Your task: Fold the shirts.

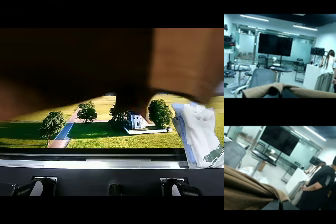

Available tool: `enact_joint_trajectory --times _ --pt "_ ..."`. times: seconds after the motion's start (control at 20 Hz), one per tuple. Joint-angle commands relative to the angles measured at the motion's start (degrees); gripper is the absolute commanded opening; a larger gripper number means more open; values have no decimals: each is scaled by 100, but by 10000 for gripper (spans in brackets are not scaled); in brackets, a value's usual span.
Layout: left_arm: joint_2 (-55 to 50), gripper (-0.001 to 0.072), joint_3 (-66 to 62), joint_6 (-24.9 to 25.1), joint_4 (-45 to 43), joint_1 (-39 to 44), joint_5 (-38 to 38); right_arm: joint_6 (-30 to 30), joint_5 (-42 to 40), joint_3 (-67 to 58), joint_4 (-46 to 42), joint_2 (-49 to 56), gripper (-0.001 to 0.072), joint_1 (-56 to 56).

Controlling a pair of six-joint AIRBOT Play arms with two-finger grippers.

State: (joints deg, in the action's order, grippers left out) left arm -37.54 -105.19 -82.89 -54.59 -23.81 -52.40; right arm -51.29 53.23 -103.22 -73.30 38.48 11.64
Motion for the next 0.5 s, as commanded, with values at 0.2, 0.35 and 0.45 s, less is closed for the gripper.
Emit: enact_joint_trajectory --times 0.2,0.35,0.45 --pt "-815 24 -20 -68 -275 4 -2122 -358 2704 -101 -238 1036 41 -7" --pt "-1530 24 1344 348 -483 428 -2621 -439 4253 354 -131 2542 40 -7" --pt "-2111 23 2542 442 -518 715 -2155 -452 3838 822 66 3427 40 -20"
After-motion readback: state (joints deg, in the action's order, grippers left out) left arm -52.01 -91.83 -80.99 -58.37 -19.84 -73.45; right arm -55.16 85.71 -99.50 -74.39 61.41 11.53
